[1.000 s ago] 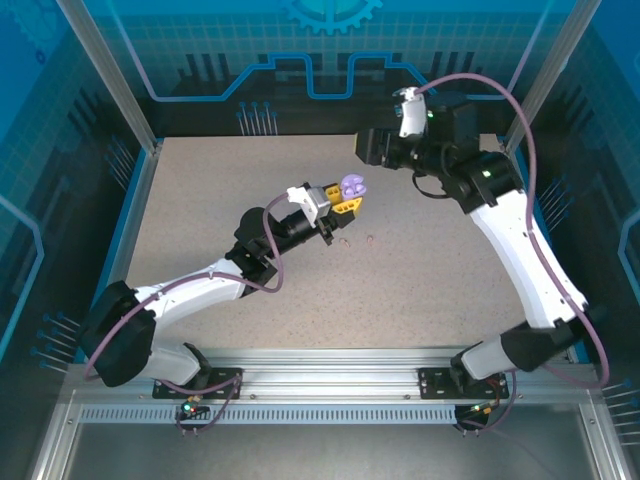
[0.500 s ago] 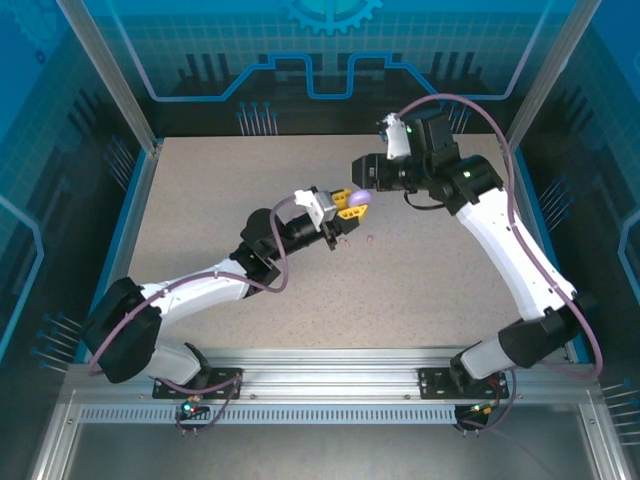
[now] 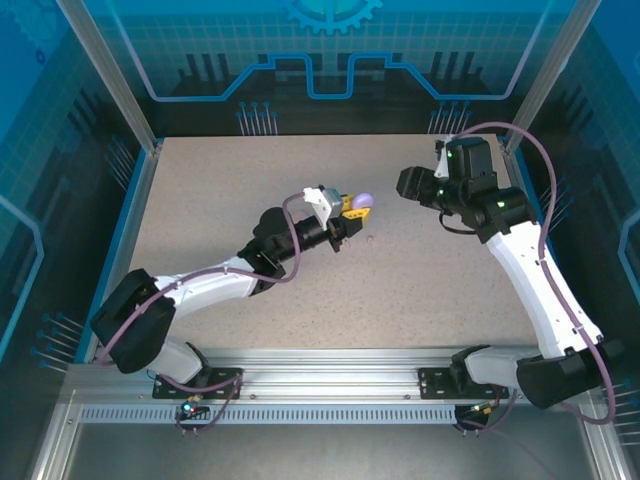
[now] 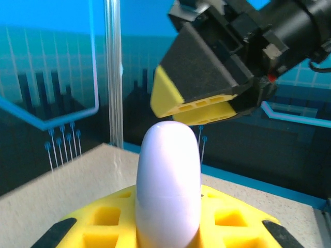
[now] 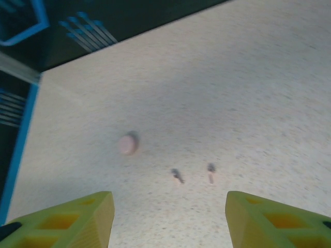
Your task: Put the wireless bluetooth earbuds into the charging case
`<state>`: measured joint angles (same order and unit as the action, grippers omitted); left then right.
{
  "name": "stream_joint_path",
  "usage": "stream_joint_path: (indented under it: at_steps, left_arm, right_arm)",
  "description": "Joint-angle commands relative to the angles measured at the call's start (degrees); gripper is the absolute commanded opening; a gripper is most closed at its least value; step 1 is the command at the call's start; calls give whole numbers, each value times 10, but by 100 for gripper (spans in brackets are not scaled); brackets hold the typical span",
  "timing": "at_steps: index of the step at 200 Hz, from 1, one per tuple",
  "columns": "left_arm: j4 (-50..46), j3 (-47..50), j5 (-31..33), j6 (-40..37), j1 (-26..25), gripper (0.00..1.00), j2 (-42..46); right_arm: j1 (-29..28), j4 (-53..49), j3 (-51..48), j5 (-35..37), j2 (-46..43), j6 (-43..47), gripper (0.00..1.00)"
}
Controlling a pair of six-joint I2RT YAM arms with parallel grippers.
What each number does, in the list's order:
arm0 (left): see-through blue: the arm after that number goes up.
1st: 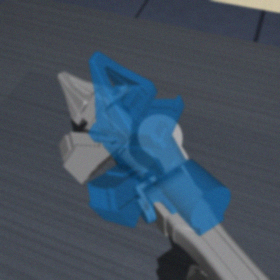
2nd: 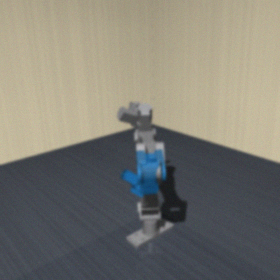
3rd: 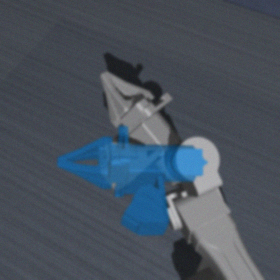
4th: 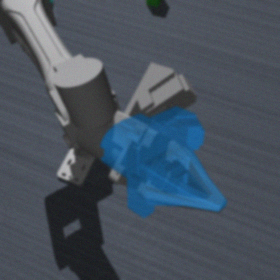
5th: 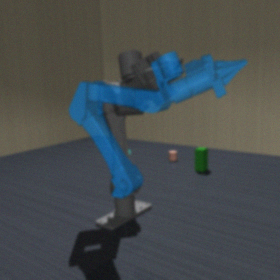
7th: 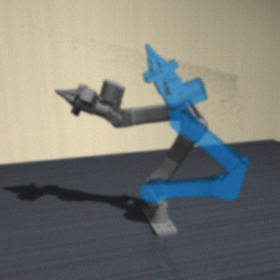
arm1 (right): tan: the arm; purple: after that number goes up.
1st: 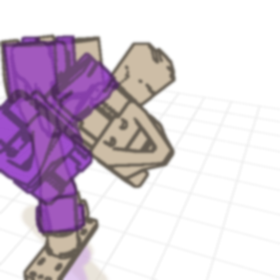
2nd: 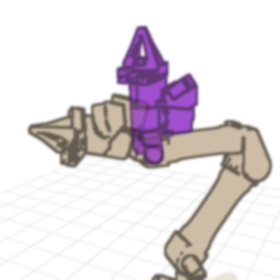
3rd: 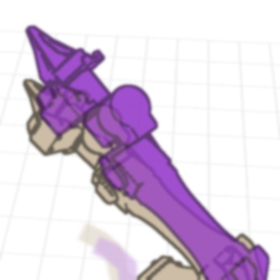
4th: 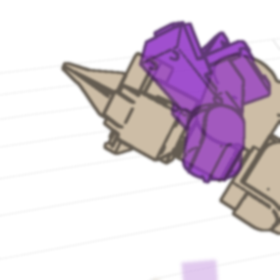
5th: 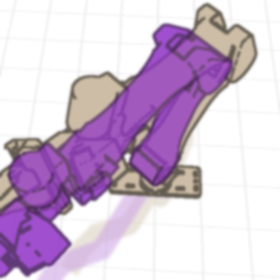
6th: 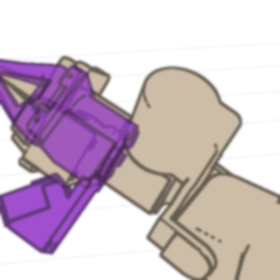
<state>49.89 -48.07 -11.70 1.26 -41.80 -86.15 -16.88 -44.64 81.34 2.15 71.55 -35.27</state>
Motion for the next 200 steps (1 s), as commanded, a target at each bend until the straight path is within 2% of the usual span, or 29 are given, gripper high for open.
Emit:
stream_joint_path:
  at_steps: [1,28,67,112,141,170,200]
  left_arm:
    - [-53,-28,24,101,3,0,-42]
    - [-102,-72,21,204,3,0,-112]
    - [-101,-127,1,343,0,0,-219]
    - [-87,-192,3,442,-44,0,-324]
    - [-92,-221,40,499,-79,0,-366]
    - [-148,-259,77,563,-103,0,-397]
    - [-154,-294,65,648,-111,0,-446]
  right_arm:
    - [9,11,-30,46,-33,-28,60]
    - [22,-1,-58,71,-49,-29,61]
    - [39,-4,-96,69,-73,-36,61]
    - [59,-5,-111,71,-88,-43,61]
    - [69,-7,-107,68,-90,-43,61]
    - [73,-8,-107,68,-91,-43,61]
    - [76,-6,-110,65,-92,-44,62]
